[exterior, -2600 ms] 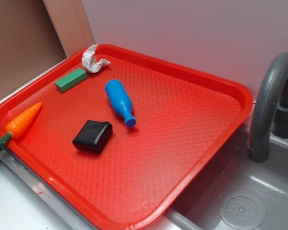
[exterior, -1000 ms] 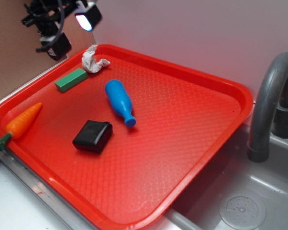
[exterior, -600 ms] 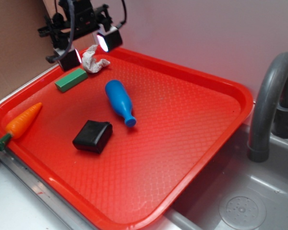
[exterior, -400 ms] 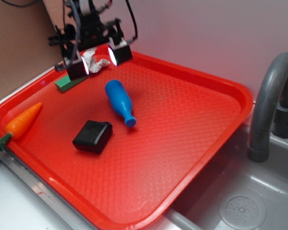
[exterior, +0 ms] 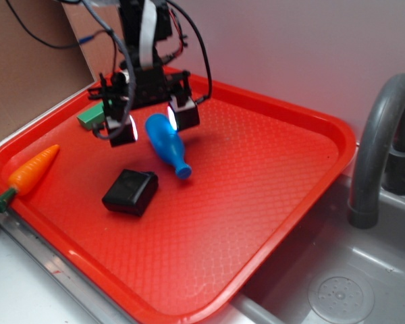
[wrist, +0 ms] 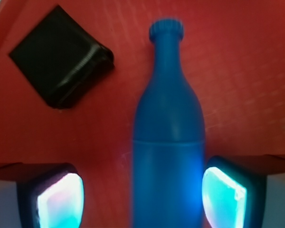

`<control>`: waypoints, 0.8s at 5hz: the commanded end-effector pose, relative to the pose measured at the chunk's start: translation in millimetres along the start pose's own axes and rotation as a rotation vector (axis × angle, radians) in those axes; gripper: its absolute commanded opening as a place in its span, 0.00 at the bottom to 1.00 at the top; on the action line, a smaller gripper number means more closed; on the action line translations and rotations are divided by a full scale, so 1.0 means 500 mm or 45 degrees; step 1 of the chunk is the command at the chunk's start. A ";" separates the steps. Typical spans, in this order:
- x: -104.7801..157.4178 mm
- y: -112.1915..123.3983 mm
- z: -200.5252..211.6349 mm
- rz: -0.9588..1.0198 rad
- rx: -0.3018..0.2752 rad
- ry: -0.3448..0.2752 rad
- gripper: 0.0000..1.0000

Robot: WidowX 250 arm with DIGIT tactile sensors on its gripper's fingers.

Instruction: Grab the blue bottle.

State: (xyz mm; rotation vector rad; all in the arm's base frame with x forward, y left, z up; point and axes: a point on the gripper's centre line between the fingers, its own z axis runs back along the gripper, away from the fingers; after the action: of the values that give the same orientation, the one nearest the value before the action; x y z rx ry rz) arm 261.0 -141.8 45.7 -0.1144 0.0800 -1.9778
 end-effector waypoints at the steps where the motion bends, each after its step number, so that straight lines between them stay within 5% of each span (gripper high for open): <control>1: 0.039 -0.001 -0.006 0.065 0.033 0.020 0.00; 3: 0.044 -0.016 0.007 0.281 0.048 0.020 0.00; 4: 0.020 -0.040 0.086 0.612 0.113 0.119 0.00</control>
State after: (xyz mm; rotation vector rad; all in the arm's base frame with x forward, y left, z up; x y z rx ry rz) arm 257.3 -126.6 72.5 0.0289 0.1485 -1.4694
